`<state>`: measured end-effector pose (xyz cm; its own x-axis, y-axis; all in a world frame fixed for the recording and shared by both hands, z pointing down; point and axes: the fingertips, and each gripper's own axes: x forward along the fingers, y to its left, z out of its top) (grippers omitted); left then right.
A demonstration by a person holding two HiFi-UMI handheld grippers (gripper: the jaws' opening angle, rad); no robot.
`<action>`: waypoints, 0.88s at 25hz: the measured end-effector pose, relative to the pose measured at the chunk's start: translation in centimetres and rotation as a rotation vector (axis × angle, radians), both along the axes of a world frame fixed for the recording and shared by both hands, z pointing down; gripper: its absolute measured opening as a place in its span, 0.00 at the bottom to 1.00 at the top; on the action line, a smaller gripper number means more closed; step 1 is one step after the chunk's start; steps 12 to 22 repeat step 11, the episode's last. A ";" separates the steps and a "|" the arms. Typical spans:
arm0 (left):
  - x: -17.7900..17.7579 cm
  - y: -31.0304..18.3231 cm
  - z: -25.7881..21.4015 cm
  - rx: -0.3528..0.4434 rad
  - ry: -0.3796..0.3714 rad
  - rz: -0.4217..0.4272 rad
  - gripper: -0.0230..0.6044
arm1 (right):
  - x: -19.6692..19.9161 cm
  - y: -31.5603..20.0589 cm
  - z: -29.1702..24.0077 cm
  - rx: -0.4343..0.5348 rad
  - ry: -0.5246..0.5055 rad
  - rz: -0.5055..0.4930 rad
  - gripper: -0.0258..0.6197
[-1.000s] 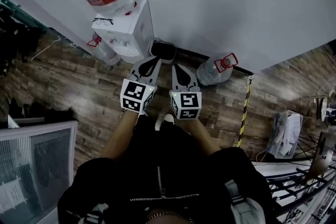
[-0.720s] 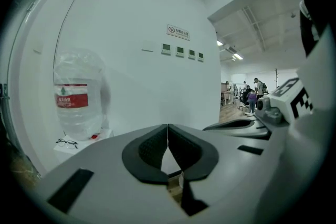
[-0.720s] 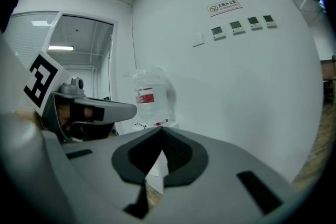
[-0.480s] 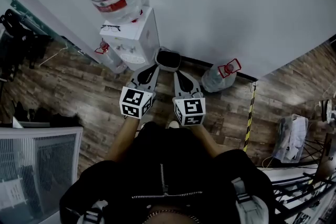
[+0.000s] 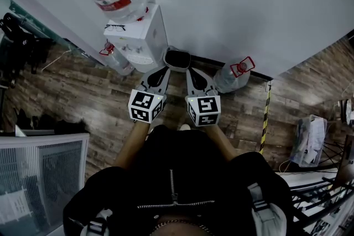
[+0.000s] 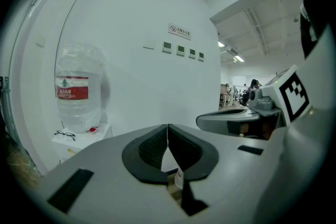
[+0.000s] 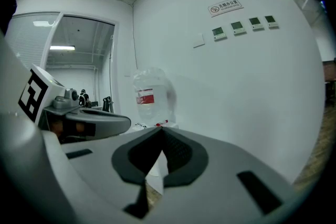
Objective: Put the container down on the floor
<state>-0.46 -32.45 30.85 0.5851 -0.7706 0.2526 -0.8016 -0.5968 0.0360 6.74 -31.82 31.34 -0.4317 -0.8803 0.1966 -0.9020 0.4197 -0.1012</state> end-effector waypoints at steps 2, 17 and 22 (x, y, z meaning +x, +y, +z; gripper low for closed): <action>0.0 -0.1 0.1 -0.002 0.000 -0.002 0.06 | 0.2 -0.1 0.0 -0.001 -0.002 0.001 0.05; 0.7 -0.4 0.3 -0.011 0.014 0.007 0.06 | 0.4 -0.3 0.5 -0.013 0.001 -0.005 0.05; 0.7 -0.4 0.3 -0.011 0.014 0.007 0.06 | 0.4 -0.3 0.5 -0.013 0.001 -0.005 0.05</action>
